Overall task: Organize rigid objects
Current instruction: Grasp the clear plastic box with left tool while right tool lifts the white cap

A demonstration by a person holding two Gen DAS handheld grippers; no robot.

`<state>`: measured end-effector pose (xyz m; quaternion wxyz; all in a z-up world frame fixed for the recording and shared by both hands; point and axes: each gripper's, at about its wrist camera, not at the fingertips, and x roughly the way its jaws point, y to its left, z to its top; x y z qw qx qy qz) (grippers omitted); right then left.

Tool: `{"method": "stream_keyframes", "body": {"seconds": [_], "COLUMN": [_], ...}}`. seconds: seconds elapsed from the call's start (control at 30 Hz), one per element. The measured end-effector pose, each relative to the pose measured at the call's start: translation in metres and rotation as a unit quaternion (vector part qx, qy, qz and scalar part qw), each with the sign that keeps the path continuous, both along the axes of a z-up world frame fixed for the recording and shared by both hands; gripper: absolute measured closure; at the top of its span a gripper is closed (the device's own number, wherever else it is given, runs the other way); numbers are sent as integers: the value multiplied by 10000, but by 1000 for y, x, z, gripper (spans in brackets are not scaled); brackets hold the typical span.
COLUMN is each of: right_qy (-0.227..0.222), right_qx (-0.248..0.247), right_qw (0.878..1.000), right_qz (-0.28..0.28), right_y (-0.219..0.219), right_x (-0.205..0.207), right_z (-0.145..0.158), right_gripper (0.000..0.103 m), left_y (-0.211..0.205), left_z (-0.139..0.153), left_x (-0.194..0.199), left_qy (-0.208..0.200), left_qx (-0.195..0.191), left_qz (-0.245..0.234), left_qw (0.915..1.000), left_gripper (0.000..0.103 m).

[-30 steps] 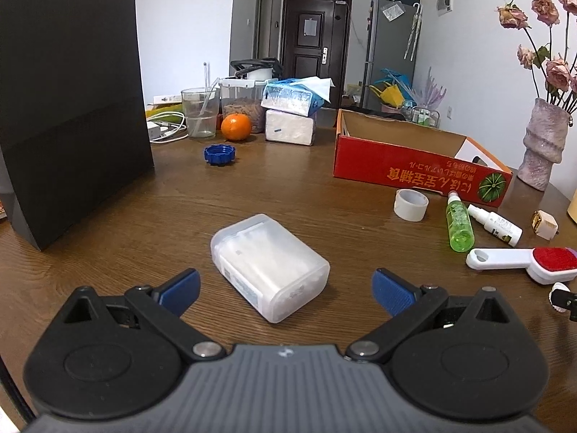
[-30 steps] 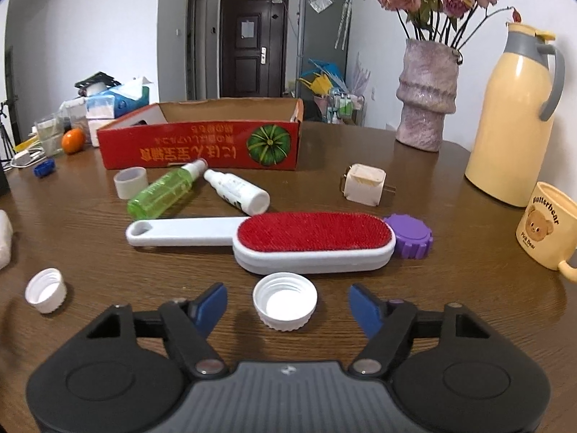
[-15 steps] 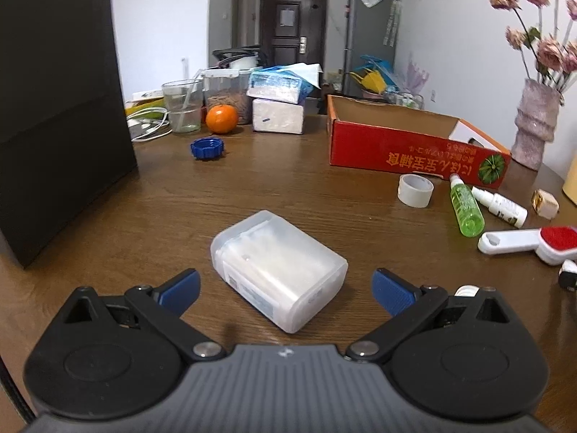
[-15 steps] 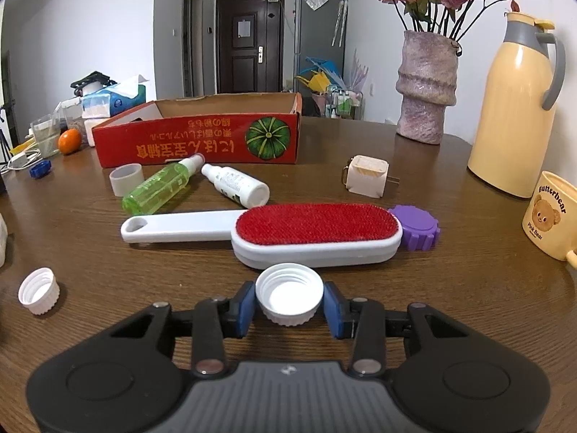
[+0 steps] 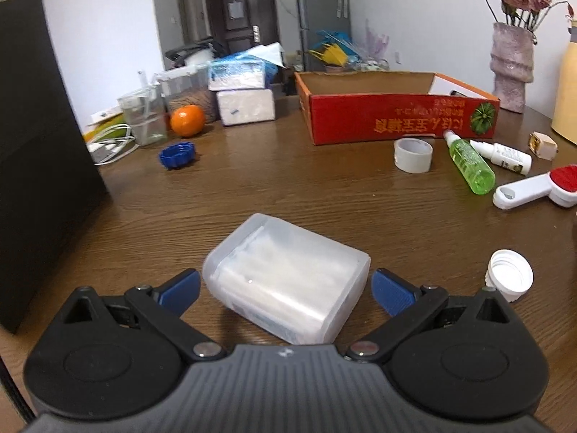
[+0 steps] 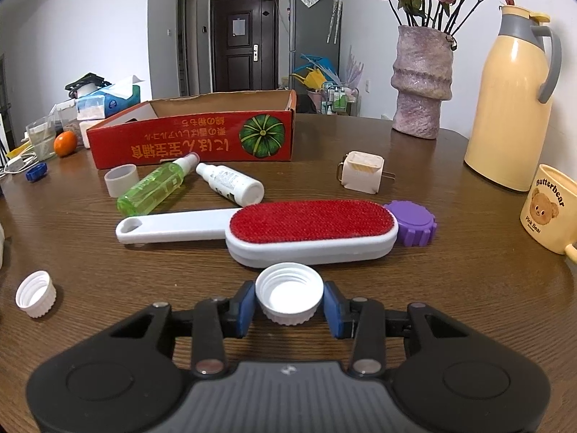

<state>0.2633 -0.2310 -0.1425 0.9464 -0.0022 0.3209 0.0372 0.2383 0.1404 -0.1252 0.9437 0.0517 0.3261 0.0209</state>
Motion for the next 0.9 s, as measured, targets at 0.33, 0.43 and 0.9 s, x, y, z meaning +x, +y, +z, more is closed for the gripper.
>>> {"method": "stream_keyframes", "body": {"seconds": [0.33,0.43,0.9], "right_qy": [0,-1,-1], "right_qx": [-6,-6,6], "right_qw": [10000,10000,10000], "right_qz": [-23,-21,-26], "right_y": [0,-1,-1], "right_x": [0,0,1], "right_z": [0,0,0], "right_gripper": [64,64,64], "left_y": [8,9,6], "left_z": [-6,-5,-7], "left_x": [22,26,37], "left_qy": [132,148,231], "left_qx": [-263,-383,-798], "left_qz": [-186,-97,633], "left_qw": [9994,9991,9945], "left_gripper": [0,0,0]}}
